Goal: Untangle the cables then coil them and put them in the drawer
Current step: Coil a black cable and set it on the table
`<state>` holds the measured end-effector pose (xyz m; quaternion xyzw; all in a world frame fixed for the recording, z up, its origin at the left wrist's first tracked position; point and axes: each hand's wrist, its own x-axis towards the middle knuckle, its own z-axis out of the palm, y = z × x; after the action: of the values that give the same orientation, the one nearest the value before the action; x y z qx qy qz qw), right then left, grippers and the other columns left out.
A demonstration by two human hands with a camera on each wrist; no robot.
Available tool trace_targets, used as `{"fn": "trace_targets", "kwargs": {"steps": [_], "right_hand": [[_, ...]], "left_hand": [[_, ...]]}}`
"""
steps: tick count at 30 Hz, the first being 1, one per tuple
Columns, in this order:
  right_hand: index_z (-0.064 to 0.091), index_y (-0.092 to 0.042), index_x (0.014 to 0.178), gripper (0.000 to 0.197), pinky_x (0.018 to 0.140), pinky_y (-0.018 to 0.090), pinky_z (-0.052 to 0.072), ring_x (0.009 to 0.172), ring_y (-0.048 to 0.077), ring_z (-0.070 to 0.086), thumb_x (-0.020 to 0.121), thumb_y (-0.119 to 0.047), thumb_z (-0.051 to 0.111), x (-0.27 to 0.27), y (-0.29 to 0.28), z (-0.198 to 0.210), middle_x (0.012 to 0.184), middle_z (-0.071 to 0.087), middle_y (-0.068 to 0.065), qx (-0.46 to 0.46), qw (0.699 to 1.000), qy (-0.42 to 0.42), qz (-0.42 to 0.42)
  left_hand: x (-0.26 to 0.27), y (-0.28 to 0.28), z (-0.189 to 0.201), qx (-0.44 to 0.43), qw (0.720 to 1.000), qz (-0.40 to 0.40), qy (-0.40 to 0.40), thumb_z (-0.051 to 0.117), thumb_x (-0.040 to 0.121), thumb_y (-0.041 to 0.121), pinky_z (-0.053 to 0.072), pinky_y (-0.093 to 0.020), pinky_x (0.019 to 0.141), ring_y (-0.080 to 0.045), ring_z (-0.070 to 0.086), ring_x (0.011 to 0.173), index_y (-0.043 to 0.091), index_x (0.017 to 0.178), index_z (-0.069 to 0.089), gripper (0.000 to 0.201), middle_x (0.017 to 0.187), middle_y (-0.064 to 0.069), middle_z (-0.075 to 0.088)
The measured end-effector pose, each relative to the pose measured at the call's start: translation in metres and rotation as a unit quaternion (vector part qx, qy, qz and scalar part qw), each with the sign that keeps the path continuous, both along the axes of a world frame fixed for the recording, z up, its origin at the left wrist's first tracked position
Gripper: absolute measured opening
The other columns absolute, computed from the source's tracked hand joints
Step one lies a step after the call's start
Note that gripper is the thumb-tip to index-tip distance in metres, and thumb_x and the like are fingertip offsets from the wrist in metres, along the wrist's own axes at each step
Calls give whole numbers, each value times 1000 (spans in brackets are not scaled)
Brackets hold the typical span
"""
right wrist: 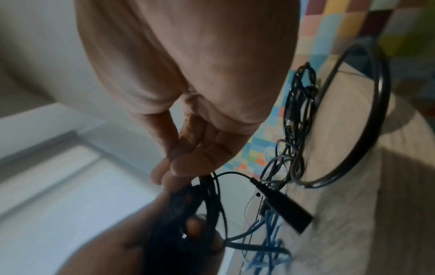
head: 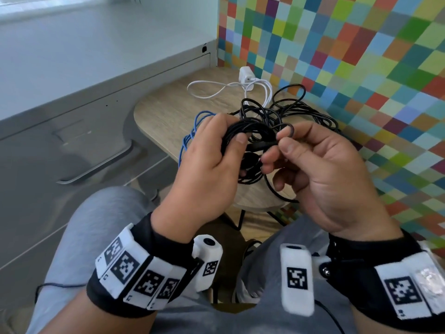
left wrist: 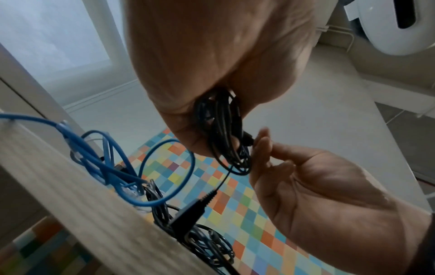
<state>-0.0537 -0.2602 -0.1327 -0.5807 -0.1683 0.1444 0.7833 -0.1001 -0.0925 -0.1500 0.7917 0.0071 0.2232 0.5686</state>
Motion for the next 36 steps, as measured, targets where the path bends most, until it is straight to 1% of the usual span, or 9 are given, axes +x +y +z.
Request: {"fn": "trace_targets", "kwargs": {"steps": [3, 6, 10, 14, 18, 22, 26, 29, 36], "right_hand": [[65, -15, 90, 11, 50, 23, 47, 54, 12, 61, 97, -7, 68, -2, 4, -5, 71, 72, 4, -113, 979, -149, -84], [65, -21, 85, 18, 57, 23, 50, 61, 12, 64, 94, -9, 75, -5, 10, -9, 72, 69, -1, -169, 943, -248, -144], [59, -23, 86, 25, 59, 25, 46, 67, 17, 53, 87, -19, 83, -3, 11, -16, 73, 56, 1, -201, 922, -257, -210], [59, -20, 117, 35, 92, 33, 56, 108, 12, 67, 87, -10, 73, 4, 12, -20, 112, 69, 1, -95, 979, -145, -103], [69, -10, 106, 19, 70, 31, 58, 80, 18, 72, 97, 4, 60, 1, 16, -19, 90, 75, 2, -48, 994, -96, -9], [76, -10, 99, 22, 87, 35, 57, 96, 26, 71, 94, -30, 67, 5, 11, -21, 99, 76, 16, -42, 996, -70, 22], [76, -6, 115, 22, 86, 33, 56, 94, 30, 69, 99, -10, 61, 10, 6, -24, 104, 75, 26, -40, 995, -79, 49], [75, -6, 114, 24, 74, 23, 55, 77, 19, 71, 101, 3, 57, 14, 2, -23, 85, 76, 10, -129, 983, -128, 36], [78, -20, 103, 25, 58, 38, 60, 63, 26, 67, 100, -6, 59, 12, 1, -20, 80, 73, 6, -145, 987, -60, 46]], "left_hand": [[0, -4, 2, -73, 996, -46, 13, 51, 99, 27, 58, -33, 65, -17, 63, 85, 18, 104, 61, 15, 106, -13, 58], [-2, -8, 5, -90, 993, -72, 7, 50, 105, 10, 52, -15, 64, -1, 61, 77, 7, 105, 59, 9, 94, -1, 59], [-2, -7, 4, -170, 979, -114, 20, 49, 104, 13, 57, -30, 59, -10, 60, 72, 7, 105, 58, 11, 94, 1, 63], [-4, -6, 6, -220, 964, -147, 23, 49, 100, 16, 56, -31, 56, -13, 61, 73, 10, 103, 61, 15, 94, -1, 64], [-2, -5, 4, -216, 968, -128, 15, 48, 100, 17, 55, -30, 57, -15, 62, 78, 7, 106, 62, 17, 96, -7, 65], [1, 3, 6, -255, 964, -73, -2, 47, 104, 11, 53, -23, 53, -12, 67, 71, 8, 102, 63, 17, 91, 0, 68], [2, 7, 11, -313, 949, -35, -16, 43, 108, 6, 49, -21, 50, -10, 66, 64, 9, 96, 62, 22, 83, 6, 66], [2, 5, 10, -327, 945, -4, -28, 44, 107, 8, 51, -25, 55, -11, 63, 66, 11, 94, 63, 23, 82, 5, 65], [5, 2, 7, -355, 934, 13, -22, 43, 109, 10, 54, -32, 73, -15, 61, 75, 10, 93, 61, 24, 79, 0, 62]]}}
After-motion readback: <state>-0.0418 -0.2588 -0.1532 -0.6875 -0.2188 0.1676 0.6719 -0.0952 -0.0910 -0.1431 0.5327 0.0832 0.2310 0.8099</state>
